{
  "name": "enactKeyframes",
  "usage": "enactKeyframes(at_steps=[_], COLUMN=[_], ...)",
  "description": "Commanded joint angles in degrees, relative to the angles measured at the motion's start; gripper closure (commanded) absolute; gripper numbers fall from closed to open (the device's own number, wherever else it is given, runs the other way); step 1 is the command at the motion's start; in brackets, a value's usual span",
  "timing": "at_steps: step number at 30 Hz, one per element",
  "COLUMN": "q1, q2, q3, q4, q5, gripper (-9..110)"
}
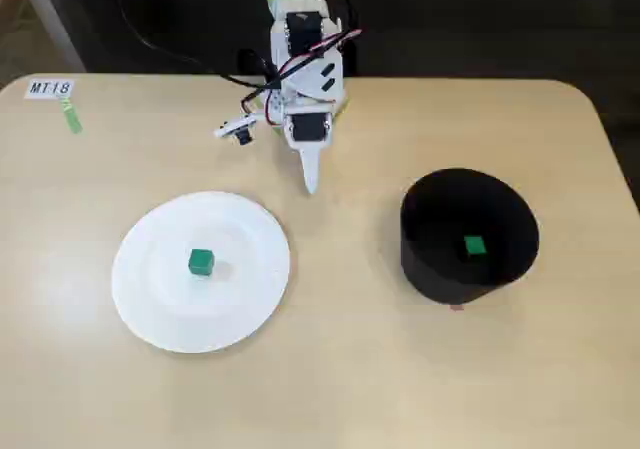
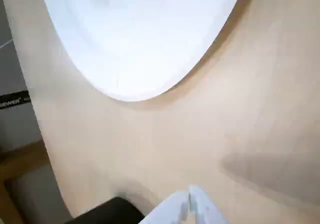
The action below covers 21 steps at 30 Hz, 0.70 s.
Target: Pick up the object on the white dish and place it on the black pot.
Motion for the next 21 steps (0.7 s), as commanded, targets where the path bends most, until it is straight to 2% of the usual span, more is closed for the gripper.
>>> enactKeyframes(at_steps=[1, 14, 17, 21], q1=[1.2, -0.4, 0.2, 1.9], q2=[6.4, 6.4, 4.8, -16.9], q3=[-0.8, -1.3, -10.5, -35.1], q4=[-5.9, -6.3, -1.8, 4.2], q5=[-1.3, -2.9, -4.1, -8.2], gripper=[101, 101, 102, 102])
